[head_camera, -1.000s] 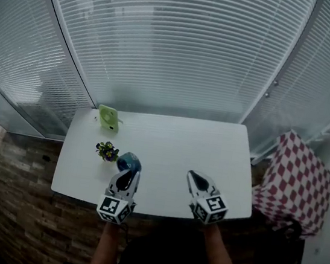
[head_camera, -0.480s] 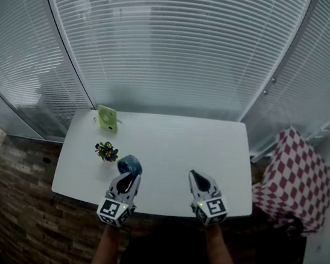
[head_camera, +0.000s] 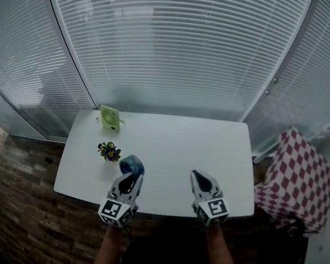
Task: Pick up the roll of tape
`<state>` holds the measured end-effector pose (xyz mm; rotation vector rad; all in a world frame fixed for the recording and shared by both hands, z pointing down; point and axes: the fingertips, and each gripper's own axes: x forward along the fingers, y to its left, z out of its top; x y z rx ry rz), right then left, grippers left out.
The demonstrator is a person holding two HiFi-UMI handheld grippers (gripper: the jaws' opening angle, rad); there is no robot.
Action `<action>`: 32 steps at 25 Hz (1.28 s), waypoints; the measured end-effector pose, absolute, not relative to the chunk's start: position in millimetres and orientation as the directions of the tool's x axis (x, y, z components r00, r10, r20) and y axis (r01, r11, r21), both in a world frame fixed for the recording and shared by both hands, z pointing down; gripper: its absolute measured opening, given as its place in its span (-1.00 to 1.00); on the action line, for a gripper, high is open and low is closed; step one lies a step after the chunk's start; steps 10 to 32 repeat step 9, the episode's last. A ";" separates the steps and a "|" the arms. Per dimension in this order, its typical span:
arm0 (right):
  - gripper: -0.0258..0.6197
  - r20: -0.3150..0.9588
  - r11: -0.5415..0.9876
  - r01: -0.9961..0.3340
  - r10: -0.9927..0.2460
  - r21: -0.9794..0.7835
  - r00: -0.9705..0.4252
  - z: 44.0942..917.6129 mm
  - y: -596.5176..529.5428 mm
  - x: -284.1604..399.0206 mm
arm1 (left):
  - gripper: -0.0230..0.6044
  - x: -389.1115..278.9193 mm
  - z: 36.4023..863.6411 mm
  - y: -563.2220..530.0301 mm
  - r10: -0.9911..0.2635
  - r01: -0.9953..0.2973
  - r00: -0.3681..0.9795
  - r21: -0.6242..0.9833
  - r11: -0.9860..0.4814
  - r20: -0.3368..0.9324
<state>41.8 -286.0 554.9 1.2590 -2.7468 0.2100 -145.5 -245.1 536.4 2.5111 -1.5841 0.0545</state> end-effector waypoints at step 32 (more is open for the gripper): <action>-0.90 0.145 0.614 -0.784 -0.770 -0.091 -0.621 551.0 -291.4 44.3 | -0.78 -141.7 552.7 -246.3 -0.880 -0.886 0.459 0.133 -0.444 0.123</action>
